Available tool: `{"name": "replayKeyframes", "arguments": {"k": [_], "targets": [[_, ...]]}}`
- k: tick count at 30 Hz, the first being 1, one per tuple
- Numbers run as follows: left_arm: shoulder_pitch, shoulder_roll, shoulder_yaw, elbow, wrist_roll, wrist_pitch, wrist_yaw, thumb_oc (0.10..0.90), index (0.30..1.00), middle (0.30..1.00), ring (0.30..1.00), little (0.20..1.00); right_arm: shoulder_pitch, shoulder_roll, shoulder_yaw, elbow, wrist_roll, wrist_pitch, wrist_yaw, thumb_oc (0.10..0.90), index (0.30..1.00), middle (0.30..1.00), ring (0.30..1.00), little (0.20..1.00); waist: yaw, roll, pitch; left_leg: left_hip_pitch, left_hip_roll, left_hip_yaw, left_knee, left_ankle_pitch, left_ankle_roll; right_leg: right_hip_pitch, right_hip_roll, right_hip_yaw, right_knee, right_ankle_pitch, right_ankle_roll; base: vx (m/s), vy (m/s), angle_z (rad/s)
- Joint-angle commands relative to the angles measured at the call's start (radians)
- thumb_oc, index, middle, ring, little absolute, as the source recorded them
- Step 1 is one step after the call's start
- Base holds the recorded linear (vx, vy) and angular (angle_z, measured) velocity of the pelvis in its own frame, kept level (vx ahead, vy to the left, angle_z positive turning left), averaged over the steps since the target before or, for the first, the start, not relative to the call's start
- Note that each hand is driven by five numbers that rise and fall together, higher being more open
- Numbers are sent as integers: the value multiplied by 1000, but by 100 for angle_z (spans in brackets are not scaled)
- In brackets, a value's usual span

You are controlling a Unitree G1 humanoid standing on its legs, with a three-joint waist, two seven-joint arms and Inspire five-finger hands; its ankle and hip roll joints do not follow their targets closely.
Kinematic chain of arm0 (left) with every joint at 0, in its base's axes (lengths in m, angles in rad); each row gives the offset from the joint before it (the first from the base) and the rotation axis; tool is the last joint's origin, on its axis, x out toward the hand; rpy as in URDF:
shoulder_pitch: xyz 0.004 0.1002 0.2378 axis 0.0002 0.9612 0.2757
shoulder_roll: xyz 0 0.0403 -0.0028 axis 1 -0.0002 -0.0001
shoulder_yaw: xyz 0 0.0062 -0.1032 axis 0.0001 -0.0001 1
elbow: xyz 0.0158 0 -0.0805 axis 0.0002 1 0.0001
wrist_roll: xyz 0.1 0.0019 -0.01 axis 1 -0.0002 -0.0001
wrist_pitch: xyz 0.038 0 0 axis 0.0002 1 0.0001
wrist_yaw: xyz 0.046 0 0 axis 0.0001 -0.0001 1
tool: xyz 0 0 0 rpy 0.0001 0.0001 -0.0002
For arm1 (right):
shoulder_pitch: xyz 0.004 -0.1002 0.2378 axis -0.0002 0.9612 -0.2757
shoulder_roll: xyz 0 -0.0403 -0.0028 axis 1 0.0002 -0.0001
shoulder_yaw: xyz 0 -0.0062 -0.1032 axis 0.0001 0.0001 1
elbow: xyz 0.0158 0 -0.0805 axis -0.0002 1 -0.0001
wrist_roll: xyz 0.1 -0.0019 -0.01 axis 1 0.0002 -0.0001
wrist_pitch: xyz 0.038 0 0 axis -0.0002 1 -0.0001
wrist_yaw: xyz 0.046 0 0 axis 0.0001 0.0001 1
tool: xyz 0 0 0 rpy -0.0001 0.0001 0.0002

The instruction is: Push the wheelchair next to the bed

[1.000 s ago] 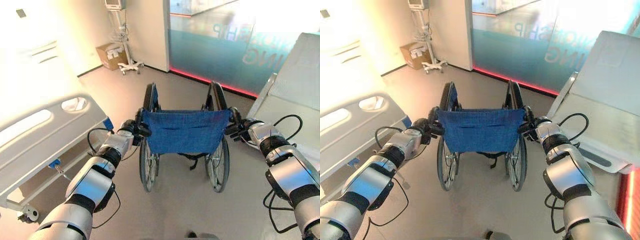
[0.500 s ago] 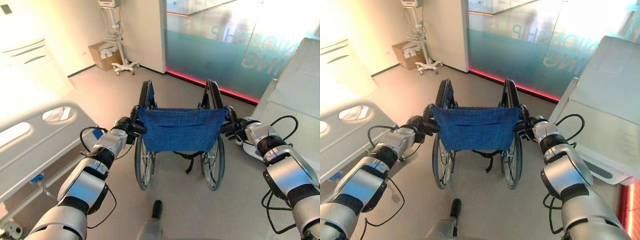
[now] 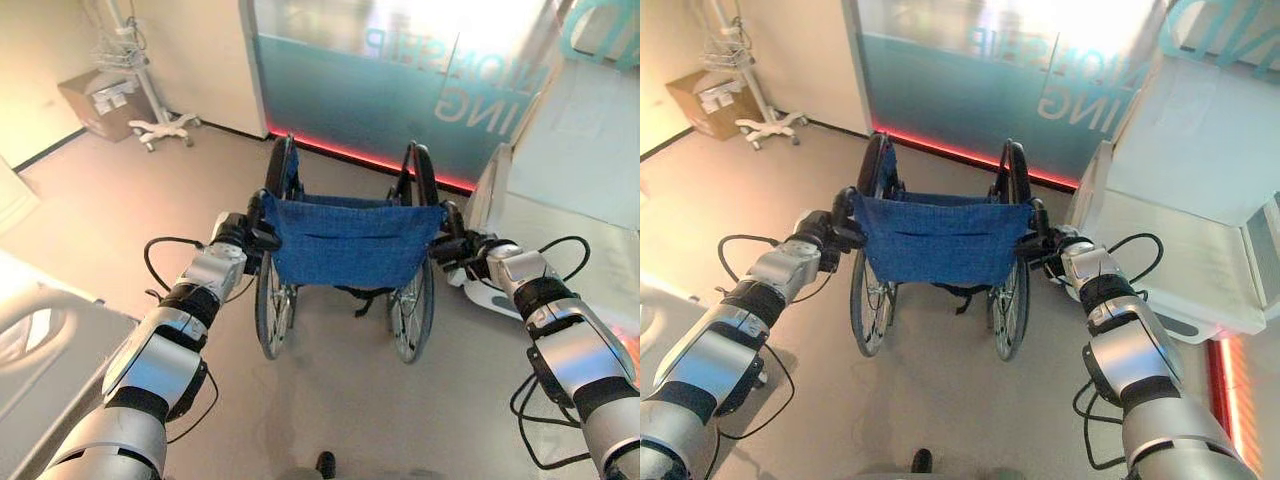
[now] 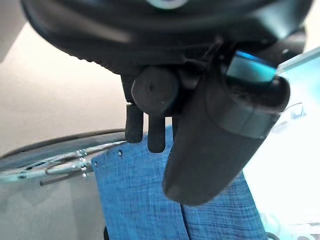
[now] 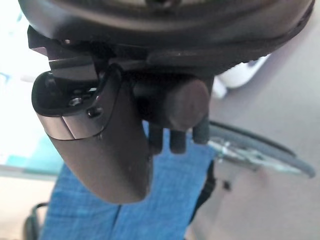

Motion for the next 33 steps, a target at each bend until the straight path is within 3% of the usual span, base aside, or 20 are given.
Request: {"name": "replayKeyframes", "arguments": {"k": [1,3,5,8,10,12,13,14,15,16,17,18,20,22,24,27,28,30,31,33], "targets": [[53,26,-46,3,97,-168,21,400,300,300,300,300,0,-86,148,-40,-135,-185,34,400,300,300,300,300,-32,-44,-11,-67,-41,34,108,-111,-69,47,-27,70,-234,271,25,585,-305,71],[61,6,-46,-18,45,-198,7,400,300,300,300,300,-16,-106,146,-55,-145,-159,12,400,300,300,300,300,-41,-53,-8,-70,-51,5,177,-160,-53,37,-34,134,-208,262,22,471,-340,73],[71,-9,-47,-37,53,-215,7,400,300,300,300,300,-26,-122,144,-56,-146,-156,5,400,300,300,300,300,-43,-58,-9,-78,-47,2,221,-183,-54,37,-31,146,-158,242,12,275,-292,83],[163,-49,-33,-127,11,-225,50,400,300,300,300,300,-11,-152,147,-107,-139,-133,3,400,300,300,300,300,-26,-77,-14,-83,-18,28,351,-229,-82,43,-35,84,-28,194,0,436,-503,85],[210,-69,-22,-157,-28,-238,62,400,300,300,300,300,-15,-170,155,-118,-166,-139,24,400,300,300,300,300,-26,-77,-15,-63,25,39,386,-185,-107,62,-24,54,-15,175,-22,385,-402,40],[250,-111,-18,-163,-30,-263,67,400,300,300,300,300,-32,-182,160,-49,-214,-205,57,400,300,300,300,300,-19,-88,-34,-50,59,41,461,-106,-132,107,2,23,-41,150,-58,408,-437,47],[252,-116,-18,-162,-30,-264,64,400,300,300,300,300,-35,-183,162,-41,-218,-212,59,400,300,300,300,300,-20,-87,-37,-48,64,41,467,-98,-136,112,7,17,-42,145,-61,419,-474,53],[278,-142,-29,-164,-37,-288,44,400,300,300,300,300,-40,-198,177,-17,-224,-231,55,400,300,300,300,300,-15,-90,-50,-64,81,67,544,-14,-154,143,23,-23,-48,111,-93,216,-257,39],[278,-142,-28,-164,-37,-288,44,400,300,300,300,300,-40,-198,177,-17,-224,-231,55,400,300,300,300,300,-16,-89,-50,-66,82,66,546,-15,-155,144,24,-24,-48,110,-94,316,-393,66],[294,-157,-38,-180,-51,-290,45,400,300,300,300,300,-44,-211,184,-12,-216,-238,55,400,300,300,300,300,-3,-96,-48,-110,91,88,589,18,-161,180,28,-58,-56,91,-110,217,-289,58],[303,-163,-44,-195,-53,-287,37,400,300,300,300,300,-46,-221,183,-9,-214,-233,56,400,300,300,300,300,10,-103,-42,-152,102,115,586,25,-158,205,28,-77,-56,76,-117,312,-401,70],[313,-171,-49,-216,-60,-285,31,400,300,300,300,300,-48,-226,180,2,-220,-237,56,400,300,300,300,300,32,-110,-26,-210,84,116,582,5,-150,243,28,-87,-63,64,-114,263,-299,56],[347,-197,-41,-256,-61,-294,38,400,300,300,300,300,-83,-205,184,40,-253,-247,65,400,300,300,300,300,82,-95,1,-265,31,137,453,-12,-139,313,61,-93,-84,40,-104,318,-266,35],[357,-206,-40,-272,-68,-298,47,400,300,300,300,300,-89,-192,183,47,-264,-245,58,400,300,300,300,300,98,-87,9,-287,25,157,406,1,-139,335,74,-96,-94,34,-103,251,-164,-2],[397,-219,-46,-336,-65,-293,73,400,300,300,300,300,-86,-171,174,51,-271,-244,49,400,300,300,300,300,146,-55,15,-362,19,190,206,102,-154,398,123,-86,-111,6,-101,435,-190,-20],[427,-213,-51,-368,-55,-302,78,400,300,300,300,300,-81,-163,168,62,-279,-256,62,400,300,300,300,300,177,-39,10,-382,12,209,126,149,-153,434,150,-85,-105,-24,-105,357,-76,-23],[433,-213,-46,-376,-39,-305,82,400,300,300,300,300,-79,-156,164,73,-302,-270,70,400,300,300,300,300,186,-36,6,-384,3,239,136,138,-142,440,159,-94,-85,-47,-111,421,-35,-30],[433,-215,-41,-368,-22,-295,83,400,300,300,300,300,-74,-130,164,91,-296,-271,67,400,300,300,300,300,194,-41,1,-368,-14,229,163,98,-115,433,160,-90,-31,-79,-112,414,-42,-19],[430,-211,-42,-344,-19,-298,81,400,300,300,300,300,-59,-96,160,99,-294,-274,70,400,300,300,300,300,209,-52,-15,-366,-31,217,181,62,-80,433,154,-91,40,-96,-96,470,-67,4],[430,-206,-40,-332,13,-290,73,400,300,300,300,300,-30,-87,157,93,-286,-284,73,400,300,300,300,300,211,-71,-26,-333,-32,245,165,34,-59,441,109,-134,147,-84,-57,387,-46,10]]}}
